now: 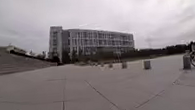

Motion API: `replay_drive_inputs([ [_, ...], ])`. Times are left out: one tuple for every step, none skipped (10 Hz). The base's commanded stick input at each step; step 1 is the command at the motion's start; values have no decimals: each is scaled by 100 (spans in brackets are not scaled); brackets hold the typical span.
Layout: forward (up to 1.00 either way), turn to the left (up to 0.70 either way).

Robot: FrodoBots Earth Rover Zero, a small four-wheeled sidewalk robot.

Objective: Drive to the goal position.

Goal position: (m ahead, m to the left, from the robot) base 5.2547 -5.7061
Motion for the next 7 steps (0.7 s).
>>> replay_drive_inputs([
  [70, 0],
  [70, 0],
  [70, 0],
  [70, 0],
  [70, 0],
  [70, 0],
  [70, 0],
])
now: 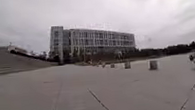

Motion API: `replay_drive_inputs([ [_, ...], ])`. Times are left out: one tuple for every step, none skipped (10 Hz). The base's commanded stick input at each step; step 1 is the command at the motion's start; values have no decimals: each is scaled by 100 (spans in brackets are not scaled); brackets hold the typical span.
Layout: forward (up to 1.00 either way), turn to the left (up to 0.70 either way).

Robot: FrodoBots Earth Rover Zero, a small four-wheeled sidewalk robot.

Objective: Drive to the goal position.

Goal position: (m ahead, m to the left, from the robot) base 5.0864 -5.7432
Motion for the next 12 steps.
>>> replay_drive_inputs([
  [70, 0],
  [70, 0],
  [70, 0],
  [70, 0],
  [70, -11],
  [70, -25],
  [70, -33],
  [70, -34],
  [70, -34],
  [70, -34],
  [70, -34],
  [70, -34],
])
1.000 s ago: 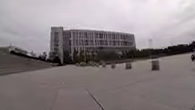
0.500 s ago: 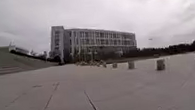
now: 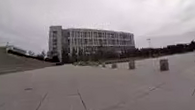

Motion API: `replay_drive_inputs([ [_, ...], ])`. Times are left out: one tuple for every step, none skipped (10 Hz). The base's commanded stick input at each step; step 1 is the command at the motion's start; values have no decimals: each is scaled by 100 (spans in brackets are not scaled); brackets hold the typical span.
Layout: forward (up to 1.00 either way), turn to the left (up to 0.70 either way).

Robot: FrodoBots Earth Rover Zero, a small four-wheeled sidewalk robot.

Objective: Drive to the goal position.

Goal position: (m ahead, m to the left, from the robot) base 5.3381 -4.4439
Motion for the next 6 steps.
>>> replay_drive_inputs([
  [70, -31],
  [70, -8],
  [70, -3],
  [70, 0],
  [70, 0],
  [70, 0],
])
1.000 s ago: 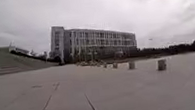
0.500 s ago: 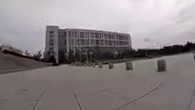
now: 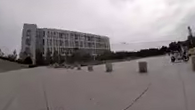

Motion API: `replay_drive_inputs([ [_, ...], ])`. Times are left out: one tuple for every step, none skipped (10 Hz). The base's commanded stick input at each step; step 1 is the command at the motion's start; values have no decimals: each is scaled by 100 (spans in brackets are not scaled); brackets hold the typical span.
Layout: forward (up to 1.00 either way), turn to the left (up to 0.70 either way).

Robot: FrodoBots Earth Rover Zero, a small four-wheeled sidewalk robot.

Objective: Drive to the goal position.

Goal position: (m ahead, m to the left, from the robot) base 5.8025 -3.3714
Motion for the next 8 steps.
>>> replay_drive_inputs([
  [70, 0],
  [70, 0],
  [70, 0],
  [70, 0],
  [70, 0],
  [70, 0],
  [70, 0],
  [70, 0],
])
